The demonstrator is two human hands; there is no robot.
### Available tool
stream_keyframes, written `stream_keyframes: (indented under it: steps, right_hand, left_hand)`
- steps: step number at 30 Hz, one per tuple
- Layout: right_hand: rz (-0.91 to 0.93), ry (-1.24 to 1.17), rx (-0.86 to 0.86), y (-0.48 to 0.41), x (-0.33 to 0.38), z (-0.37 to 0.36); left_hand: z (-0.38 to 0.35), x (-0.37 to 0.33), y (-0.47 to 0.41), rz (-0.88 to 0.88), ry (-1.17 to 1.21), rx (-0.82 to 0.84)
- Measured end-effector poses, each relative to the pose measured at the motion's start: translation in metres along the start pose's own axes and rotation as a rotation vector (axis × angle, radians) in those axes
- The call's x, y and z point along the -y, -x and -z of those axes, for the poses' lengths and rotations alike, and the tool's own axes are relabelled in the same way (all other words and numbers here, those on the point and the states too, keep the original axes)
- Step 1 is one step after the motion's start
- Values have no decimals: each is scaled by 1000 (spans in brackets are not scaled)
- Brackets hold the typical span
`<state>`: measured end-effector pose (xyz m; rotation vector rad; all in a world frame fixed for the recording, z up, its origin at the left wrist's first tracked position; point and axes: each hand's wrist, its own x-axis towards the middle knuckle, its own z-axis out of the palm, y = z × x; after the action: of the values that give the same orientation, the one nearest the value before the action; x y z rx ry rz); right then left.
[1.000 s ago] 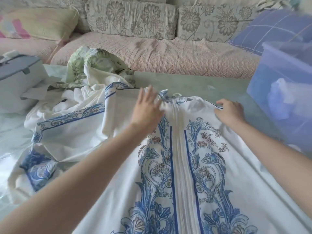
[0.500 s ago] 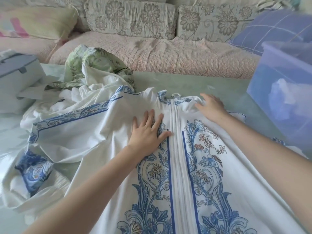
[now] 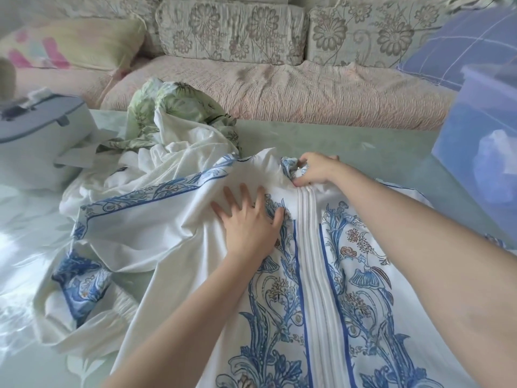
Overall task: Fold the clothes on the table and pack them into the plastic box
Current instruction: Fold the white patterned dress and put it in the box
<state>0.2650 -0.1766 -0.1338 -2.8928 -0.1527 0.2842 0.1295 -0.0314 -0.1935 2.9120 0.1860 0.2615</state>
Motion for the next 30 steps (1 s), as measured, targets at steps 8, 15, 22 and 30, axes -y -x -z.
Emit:
stream_keyframes:
  steps: [8, 15, 22, 30]
  right_hand:
    - [35, -6, -63, 10, -8, 9]
    - [-53, -85, 105, 6, 7, 19]
    - [73, -97, -359, 29, 9, 23]
    - [823, 240, -607, 154, -5, -9]
  left_hand:
    - [0, -1, 0, 1, -8, 14]
    - [-1, -1, -1, -5, 7, 15]
    - [0, 0, -2, 5, 45, 33]
    - [24, 13, 7, 107, 659, -72]
